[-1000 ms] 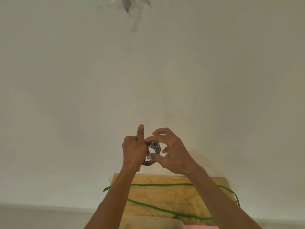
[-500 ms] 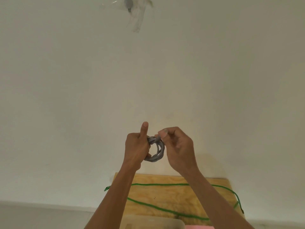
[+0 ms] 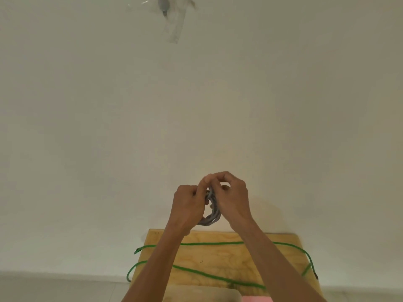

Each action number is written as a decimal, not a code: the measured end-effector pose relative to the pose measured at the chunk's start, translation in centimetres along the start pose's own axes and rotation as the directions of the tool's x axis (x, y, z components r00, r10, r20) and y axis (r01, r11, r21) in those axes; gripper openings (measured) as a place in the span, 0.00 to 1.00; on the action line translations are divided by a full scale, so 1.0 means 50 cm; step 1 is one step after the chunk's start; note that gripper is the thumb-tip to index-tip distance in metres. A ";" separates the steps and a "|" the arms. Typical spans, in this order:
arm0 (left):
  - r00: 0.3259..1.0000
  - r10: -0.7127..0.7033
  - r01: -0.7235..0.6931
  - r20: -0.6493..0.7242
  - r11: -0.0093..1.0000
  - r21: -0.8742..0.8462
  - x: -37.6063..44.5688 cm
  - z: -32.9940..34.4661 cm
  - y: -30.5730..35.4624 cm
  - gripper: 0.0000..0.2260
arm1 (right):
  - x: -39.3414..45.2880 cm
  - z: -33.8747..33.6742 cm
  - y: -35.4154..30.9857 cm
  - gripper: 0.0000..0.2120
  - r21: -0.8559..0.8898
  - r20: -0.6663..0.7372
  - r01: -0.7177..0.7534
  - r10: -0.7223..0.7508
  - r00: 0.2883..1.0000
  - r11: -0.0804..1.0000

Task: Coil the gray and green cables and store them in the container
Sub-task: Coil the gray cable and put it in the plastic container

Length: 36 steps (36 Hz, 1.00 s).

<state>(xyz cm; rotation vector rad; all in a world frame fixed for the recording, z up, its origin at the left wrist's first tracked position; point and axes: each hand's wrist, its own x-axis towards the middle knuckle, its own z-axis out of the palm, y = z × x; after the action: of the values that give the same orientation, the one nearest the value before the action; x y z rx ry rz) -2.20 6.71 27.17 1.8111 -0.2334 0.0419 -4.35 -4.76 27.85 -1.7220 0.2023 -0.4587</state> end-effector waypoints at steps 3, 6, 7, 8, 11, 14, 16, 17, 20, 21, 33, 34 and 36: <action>0.997 -0.060 0.057 -0.041 0.996 -0.066 0.002 -0.001 0.002 0.30 | -0.005 -0.012 0.013 0.15 -0.111 0.118 0.067 -0.054 0.992 0.992; 0.990 -0.115 0.107 -0.082 0.989 -0.099 0.008 -0.006 0.008 0.31 | -0.012 -0.026 0.021 0.10 -0.116 0.242 0.131 -0.100 0.965 0.985; 0.989 -0.114 0.105 -0.093 0.990 -0.098 0.011 -0.008 0.007 0.31 | -0.012 -0.030 0.023 0.09 -0.134 0.288 0.151 -0.107 0.952 0.979; 0.988 -0.109 0.100 -0.106 0.991 -0.094 0.013 -0.009 0.006 0.31 | -0.013 -0.034 0.025 0.09 -0.176 0.330 0.177 -0.111 0.938 0.968; 0.987 -0.091 0.086 -0.136 0.996 -0.039 0.017 -0.010 0.007 0.30 | -0.012 -0.034 0.025 0.12 -0.262 0.374 0.197 -0.089 0.923 0.945; 0.983 -0.075 0.077 -0.169 0.997 0.003 0.013 -0.008 0.010 0.31 | -0.011 -0.032 0.021 0.10 -0.265 0.380 0.170 -0.059 0.923 0.949; 0.979 -0.051 0.063 -0.197 0.996 0.056 0.009 -0.008 0.011 0.32 | -0.009 -0.032 0.022 0.09 -0.248 0.382 0.160 -0.055 0.923 0.955; 0.978 -0.038 0.054 -0.206 0.996 0.071 0.008 -0.009 0.010 0.32 | -0.009 -0.032 0.023 0.09 -0.233 0.381 0.159 -0.060 0.923 0.959; 0.983 -0.043 0.043 -0.179 0.999 -0.006 0.008 -0.018 0.008 0.33 | -0.014 -0.029 0.022 0.12 -0.137 0.390 0.143 -0.080 0.917 0.980; 0.989 -0.051 0.044 -0.137 0.998 -0.052 0.008 -0.020 0.007 0.32 | -0.015 -0.029 0.020 0.15 -0.096 0.398 0.121 -0.074 0.914 0.988; 0.997 0.036 -0.027 0.071 0.992 -0.122 0.008 -0.040 0.025 0.24 | -0.026 -0.019 0.009 0.24 0.427 0.503 -0.216 -0.033 0.863 0.878; 0.999 0.004 0.002 0.044 0.992 -0.129 0.012 -0.041 0.024 0.26 | -0.028 -0.018 0.010 0.25 0.424 0.513 -0.207 -0.045 0.857 0.882; 0.998 -0.059 0.060 0.010 0.987 -0.150 0.024 -0.045 0.020 0.29 | -0.029 -0.019 0.012 0.27 0.359 0.512 -0.146 -0.064 0.857 0.922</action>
<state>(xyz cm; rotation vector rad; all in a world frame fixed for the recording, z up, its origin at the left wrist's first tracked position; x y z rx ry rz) -1.01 8.50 28.88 1.6676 -0.1815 -0.0221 -6.00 -5.16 27.13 -1.3835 -0.2313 0.0175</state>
